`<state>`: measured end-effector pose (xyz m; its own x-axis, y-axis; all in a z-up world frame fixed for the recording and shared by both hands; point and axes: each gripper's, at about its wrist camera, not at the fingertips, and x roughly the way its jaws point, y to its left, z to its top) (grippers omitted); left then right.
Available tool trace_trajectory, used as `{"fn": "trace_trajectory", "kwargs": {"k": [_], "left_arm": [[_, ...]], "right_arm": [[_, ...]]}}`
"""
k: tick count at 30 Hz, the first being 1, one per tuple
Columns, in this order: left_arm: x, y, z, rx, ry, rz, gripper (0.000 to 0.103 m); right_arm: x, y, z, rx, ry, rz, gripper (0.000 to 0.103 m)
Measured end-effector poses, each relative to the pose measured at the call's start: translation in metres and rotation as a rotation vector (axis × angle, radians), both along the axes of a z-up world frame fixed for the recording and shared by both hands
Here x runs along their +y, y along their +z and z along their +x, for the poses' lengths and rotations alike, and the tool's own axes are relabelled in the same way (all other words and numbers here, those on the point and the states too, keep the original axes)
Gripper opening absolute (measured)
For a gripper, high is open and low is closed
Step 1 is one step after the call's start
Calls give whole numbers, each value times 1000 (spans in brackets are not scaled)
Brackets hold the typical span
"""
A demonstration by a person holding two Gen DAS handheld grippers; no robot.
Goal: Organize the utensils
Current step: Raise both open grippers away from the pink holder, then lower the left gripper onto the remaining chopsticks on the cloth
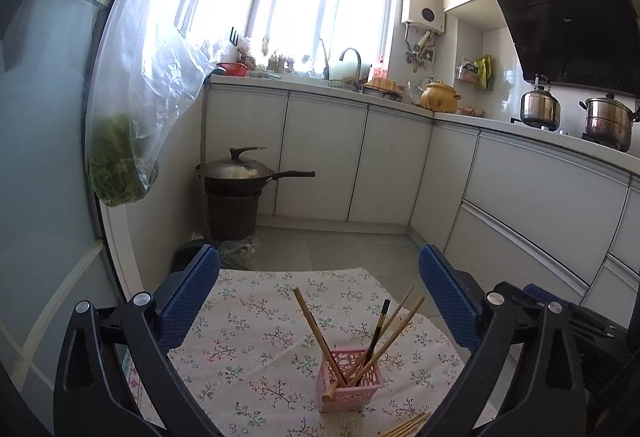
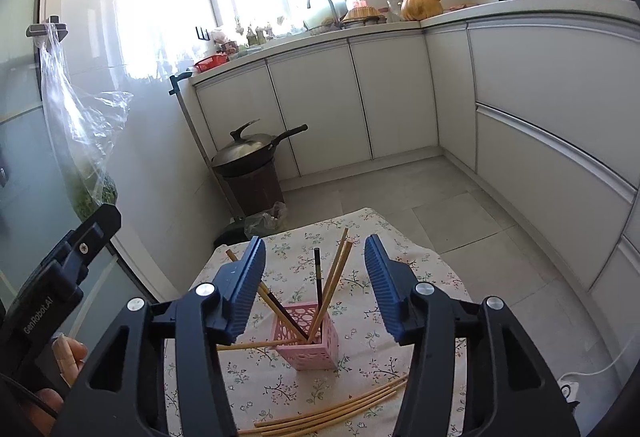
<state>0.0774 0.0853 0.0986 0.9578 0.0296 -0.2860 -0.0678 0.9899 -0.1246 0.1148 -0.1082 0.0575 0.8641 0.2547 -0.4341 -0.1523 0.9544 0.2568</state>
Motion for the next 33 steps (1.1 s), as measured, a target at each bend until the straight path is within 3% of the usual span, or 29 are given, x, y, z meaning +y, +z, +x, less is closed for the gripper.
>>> {"fn": "trace_trajectory", "kwargs": {"k": [11,18,26,30,33], "left_arm": [[-9,-18,-21,65,-25,28,96],[-20,-31,-24,120,-48,71,96],[-41,-54,-15,210,-114,143,96],[-60,-73,-5,301,-189,187,96],[-73,-92,5,389,-278,173,96]], "right_arm": [[-17,-13,-26,18,-40,-2,68],[-37,-23,-38,35,-79,45,95],[-68,-45,-50,142,-97,101,96],[-93,-60,-58,218,-126,176,96],[-111,-67,-66,251,-173,218,96]]}}
